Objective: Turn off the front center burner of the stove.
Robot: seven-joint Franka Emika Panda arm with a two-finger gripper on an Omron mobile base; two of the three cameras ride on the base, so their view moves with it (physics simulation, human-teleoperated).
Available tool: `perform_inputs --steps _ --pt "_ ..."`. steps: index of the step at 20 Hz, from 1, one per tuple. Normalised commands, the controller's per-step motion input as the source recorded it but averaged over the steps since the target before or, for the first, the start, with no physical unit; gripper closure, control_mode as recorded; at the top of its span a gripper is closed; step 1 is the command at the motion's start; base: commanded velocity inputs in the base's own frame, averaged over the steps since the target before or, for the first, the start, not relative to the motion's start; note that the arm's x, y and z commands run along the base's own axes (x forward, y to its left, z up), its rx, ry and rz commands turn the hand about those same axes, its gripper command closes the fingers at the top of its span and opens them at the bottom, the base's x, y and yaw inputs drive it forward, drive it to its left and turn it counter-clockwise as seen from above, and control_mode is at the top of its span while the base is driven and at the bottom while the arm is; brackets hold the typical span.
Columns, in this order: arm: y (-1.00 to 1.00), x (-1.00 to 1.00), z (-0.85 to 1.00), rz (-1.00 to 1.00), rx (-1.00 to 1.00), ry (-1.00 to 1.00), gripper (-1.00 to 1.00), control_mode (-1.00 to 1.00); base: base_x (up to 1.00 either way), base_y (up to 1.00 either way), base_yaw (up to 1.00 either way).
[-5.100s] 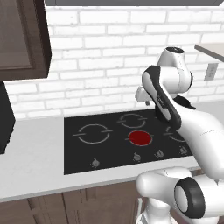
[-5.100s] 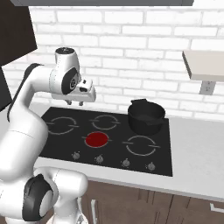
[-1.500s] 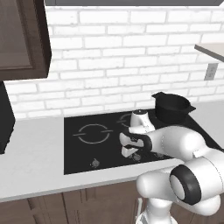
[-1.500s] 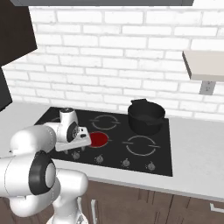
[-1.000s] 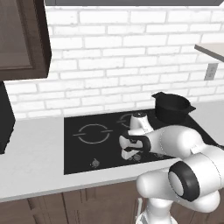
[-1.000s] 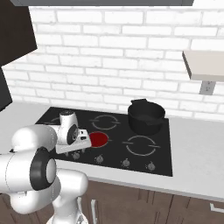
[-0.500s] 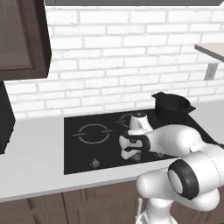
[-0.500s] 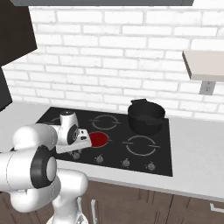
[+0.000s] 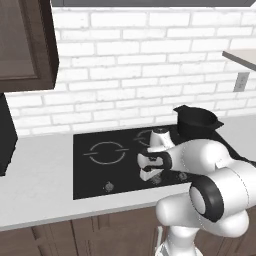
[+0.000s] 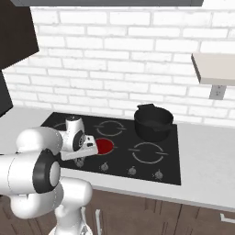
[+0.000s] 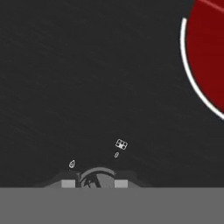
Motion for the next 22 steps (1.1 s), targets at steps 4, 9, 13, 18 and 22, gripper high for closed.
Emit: perform_inputs --steps 4,9,13,18,22 --pt "-0.7 -0.02 -0.17 -0.36 0.08 0.0 1.0 -1.0 0.0 0.0 0.0" --pt "-0.85 -0.15 -0.17 -0.5 0.12 0.02 1.0 -1.0 0.0 0.0 0.0" --pt "-0.94 -0.19 -0.13 -0.56 0.14 0.01 1.0 -1.0 0.0 0.0 0.0" --pt "-0.75 -0.17 -0.08 -0.5 0.11 0.0 1.0 -1.0 0.0 0.0 0.0" --pt "-0.02 0.0 0.0 0.0 0.01 0.0 1.0 -1.0 0.0 0.0 0.0"
